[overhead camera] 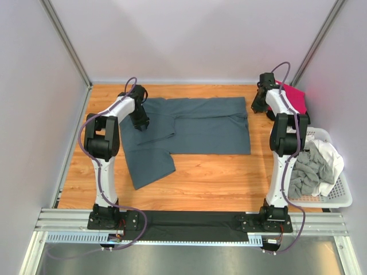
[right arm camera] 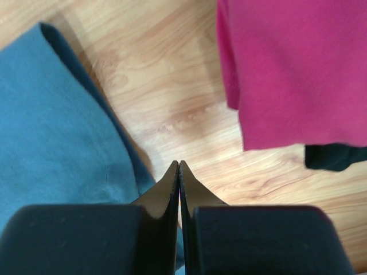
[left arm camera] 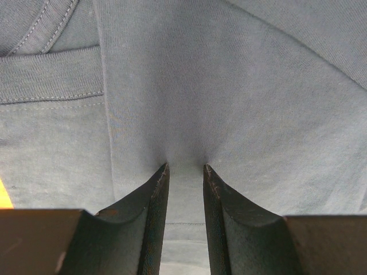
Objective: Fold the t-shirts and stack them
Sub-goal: Fold the tshirt
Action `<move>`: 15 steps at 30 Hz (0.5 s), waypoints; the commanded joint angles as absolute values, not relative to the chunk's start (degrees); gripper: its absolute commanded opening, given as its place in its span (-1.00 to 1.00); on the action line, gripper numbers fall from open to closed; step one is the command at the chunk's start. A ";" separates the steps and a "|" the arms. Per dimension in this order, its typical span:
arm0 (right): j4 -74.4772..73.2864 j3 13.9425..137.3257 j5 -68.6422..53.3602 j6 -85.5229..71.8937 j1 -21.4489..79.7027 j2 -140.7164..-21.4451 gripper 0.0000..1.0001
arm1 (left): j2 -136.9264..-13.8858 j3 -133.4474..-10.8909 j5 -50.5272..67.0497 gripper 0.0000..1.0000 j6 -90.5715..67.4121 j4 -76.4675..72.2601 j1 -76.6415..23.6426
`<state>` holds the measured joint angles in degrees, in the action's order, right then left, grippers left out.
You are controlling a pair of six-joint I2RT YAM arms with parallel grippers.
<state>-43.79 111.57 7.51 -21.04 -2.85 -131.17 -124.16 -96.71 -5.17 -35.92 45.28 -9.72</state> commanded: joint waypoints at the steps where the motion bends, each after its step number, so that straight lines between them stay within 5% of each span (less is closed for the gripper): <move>1: -42.36 115.40 7.12 -18.90 -2.90 -133.24 -0.99 | -125.59 -97.73 -5.89 -0.24 -36.21 46.58 -9.76; 5: -42.89 116.37 2.03 -19.68 -2.99 -132.63 -0.99 | -125.42 -97.73 -4.57 -0.25 -35.51 45.88 -9.76; 9: -42.27 114.88 -4.21 -24.33 -2.99 -130.17 -0.37 | -123.76 -97.65 -3.17 -0.16 -34.37 44.39 -9.93; 15: -42.81 109.26 -8.08 -28.21 -2.90 -125.43 -0.22 | -119.54 -98.70 -3.43 0.01 -32.26 43.68 -9.93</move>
<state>-43.66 111.18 -3.99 -25.28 -3.07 -130.78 -123.92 -96.73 -3.42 -34.33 44.38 -9.82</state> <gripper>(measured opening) 0.395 0.499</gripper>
